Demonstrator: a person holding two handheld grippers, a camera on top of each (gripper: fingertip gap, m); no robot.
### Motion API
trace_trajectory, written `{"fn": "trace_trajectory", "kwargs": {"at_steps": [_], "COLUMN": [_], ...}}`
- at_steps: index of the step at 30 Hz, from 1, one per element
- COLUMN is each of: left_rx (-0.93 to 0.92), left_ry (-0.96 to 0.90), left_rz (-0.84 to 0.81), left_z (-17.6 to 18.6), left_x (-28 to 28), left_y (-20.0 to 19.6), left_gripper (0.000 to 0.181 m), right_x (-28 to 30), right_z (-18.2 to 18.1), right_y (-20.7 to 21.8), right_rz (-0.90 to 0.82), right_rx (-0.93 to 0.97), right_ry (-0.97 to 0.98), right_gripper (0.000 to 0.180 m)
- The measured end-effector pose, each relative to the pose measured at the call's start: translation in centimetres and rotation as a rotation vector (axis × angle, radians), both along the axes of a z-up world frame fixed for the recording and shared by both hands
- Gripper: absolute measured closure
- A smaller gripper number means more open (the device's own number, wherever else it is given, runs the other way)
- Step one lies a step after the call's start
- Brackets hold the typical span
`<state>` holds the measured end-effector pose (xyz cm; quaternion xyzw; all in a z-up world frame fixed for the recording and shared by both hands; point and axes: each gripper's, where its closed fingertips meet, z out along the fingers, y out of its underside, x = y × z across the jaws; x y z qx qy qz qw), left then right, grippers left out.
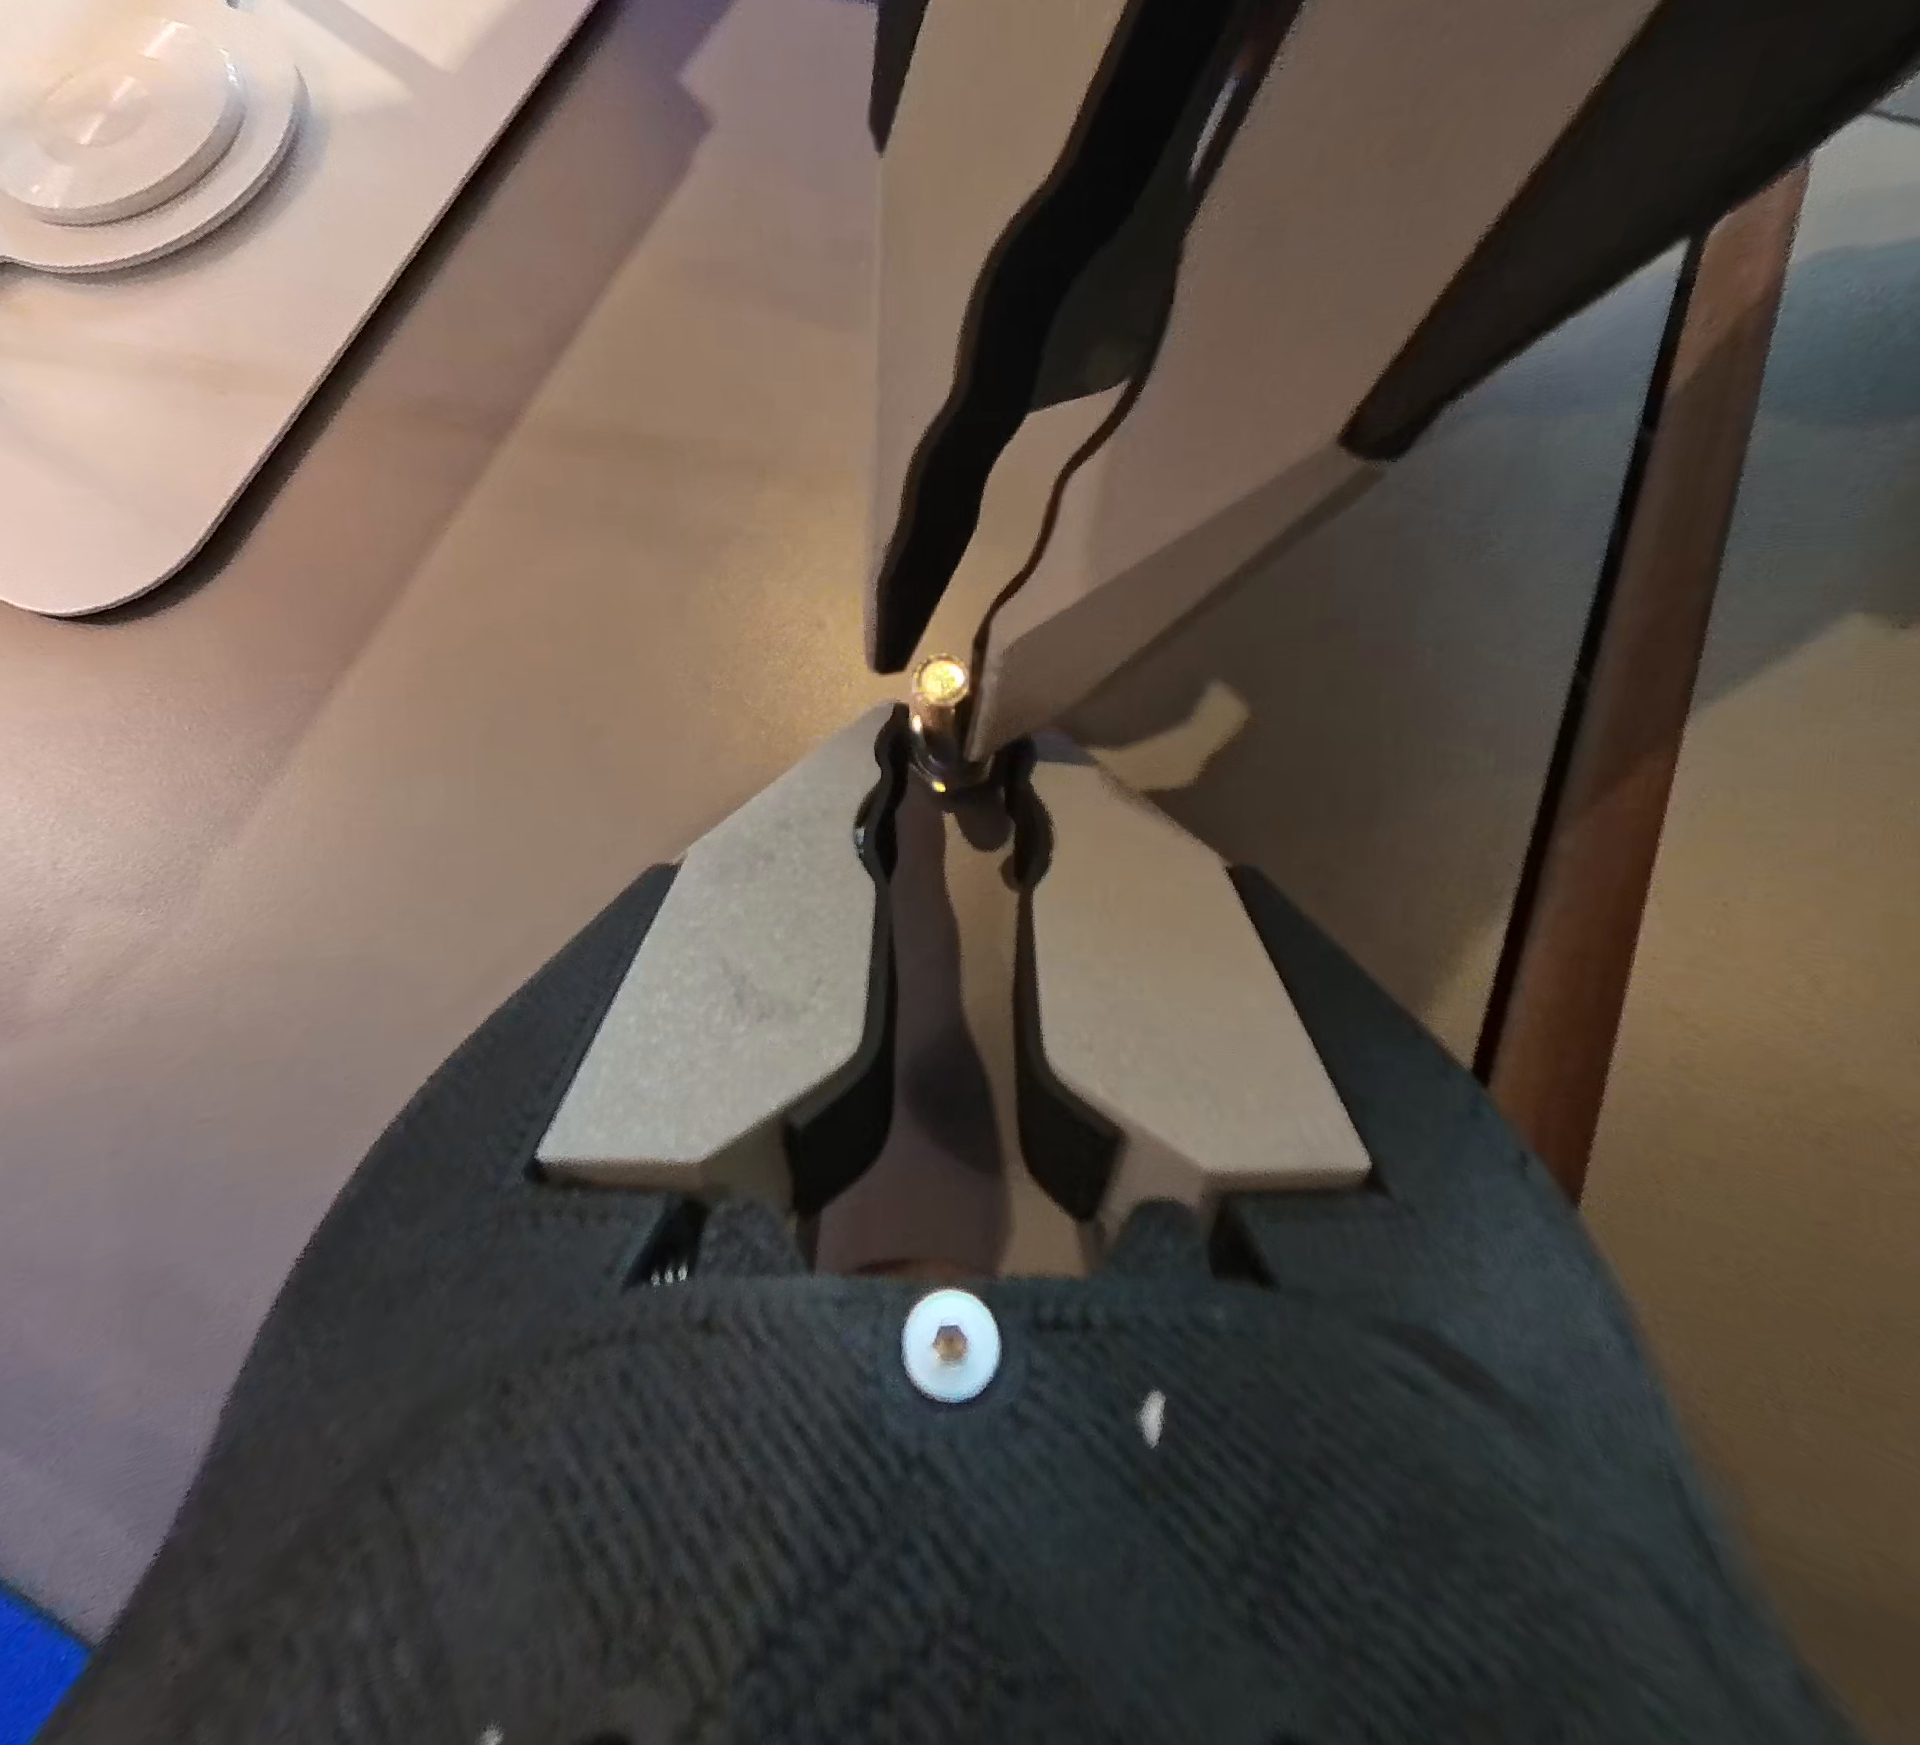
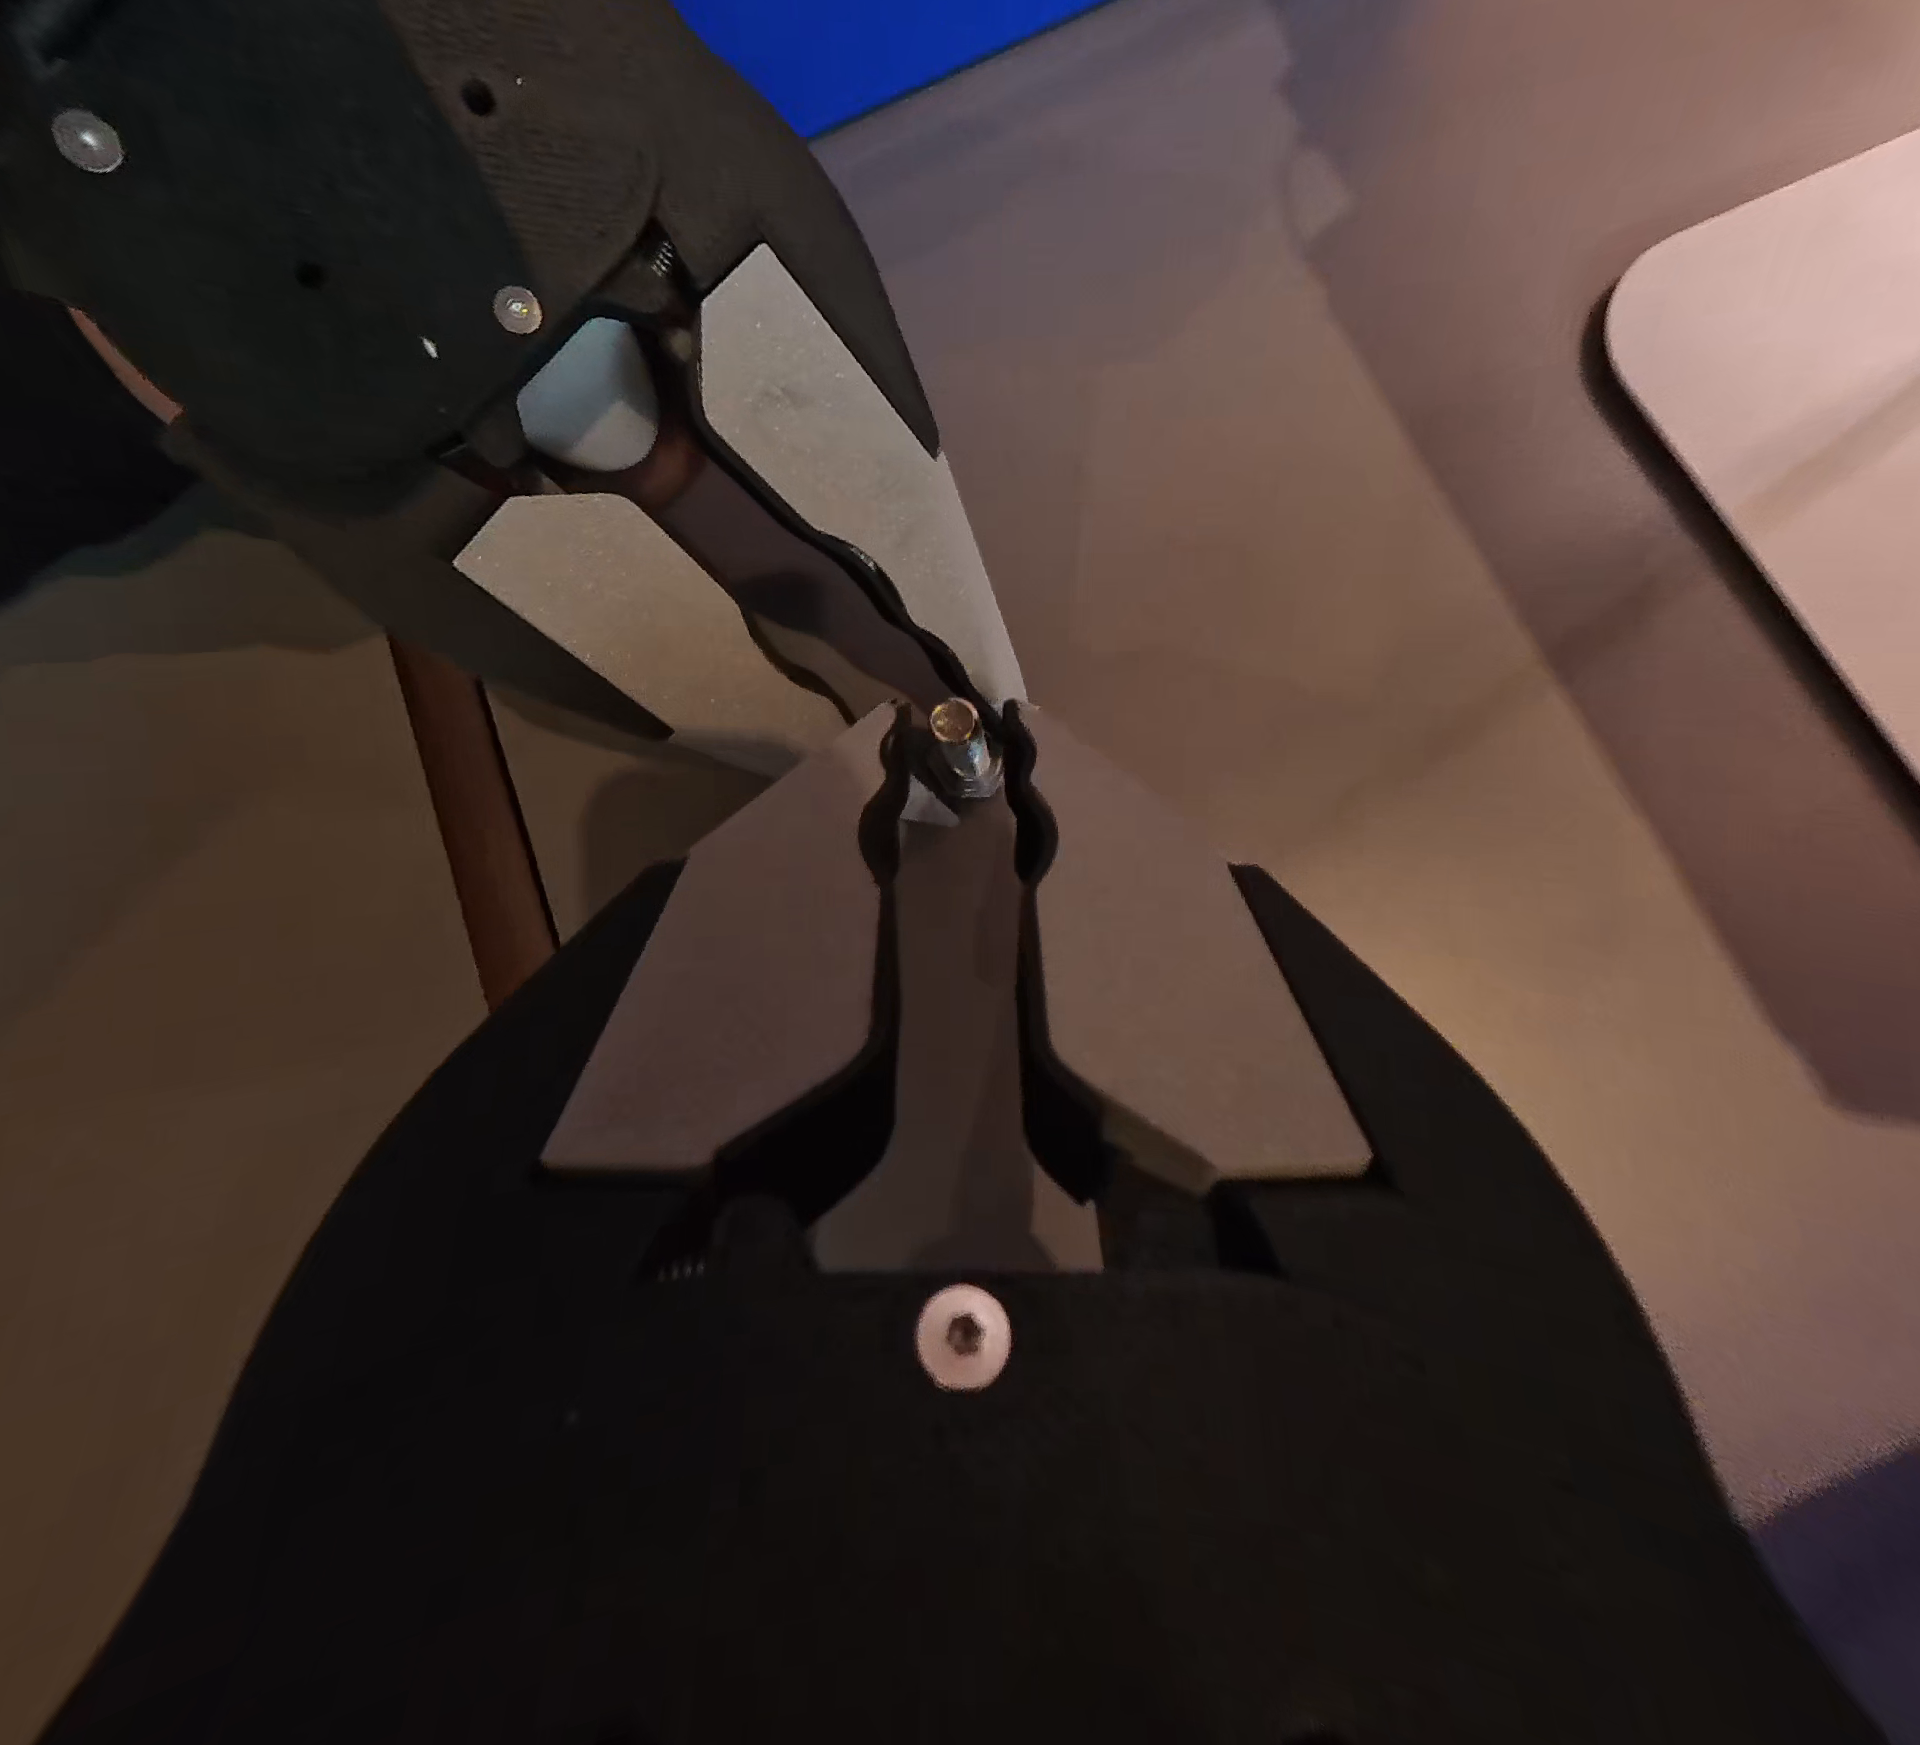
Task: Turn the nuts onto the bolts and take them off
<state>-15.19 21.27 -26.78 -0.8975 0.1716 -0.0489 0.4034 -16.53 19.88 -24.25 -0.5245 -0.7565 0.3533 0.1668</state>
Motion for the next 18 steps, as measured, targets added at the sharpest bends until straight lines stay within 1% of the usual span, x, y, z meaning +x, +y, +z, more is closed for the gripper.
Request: {"fn": "trace_trajectory", "kwargs": {"at_steps": [3, 9, 15, 18], "left_rx": [-0.001, 0.008, 0.062, 0.108], "left_ry": [0.000, -0.004, -0.015, -0.002], "left_rz": [0.000, 0.009, 0.021, 0.020], "left_z": [0.0, 0.1, 1.0, 1.6], "left_x": [0.0, -0.1, -0.5, -0.5], "left_y": [0.0, 0.0, 0.0, 0.3], "left_gripper": [0.166, 0.164, 0.156, 0.156], "right_x": [-0.1, -0.1, -0.1, 0.0], "right_z": [-0.4, -0.2, 1.1, 2.2], "right_y": [-0.1, 0.4, 1.5, 1.4], "right_rz": [-0.003, -0.030, -0.085, -0.091], "right_rx": [0.011, 0.008, -0.126, -0.215], "right_ry": [-0.008, -0.011, 0.016, 0.040], "right_gripper": [0.172, 0.173, 0.174, 0.174]}}
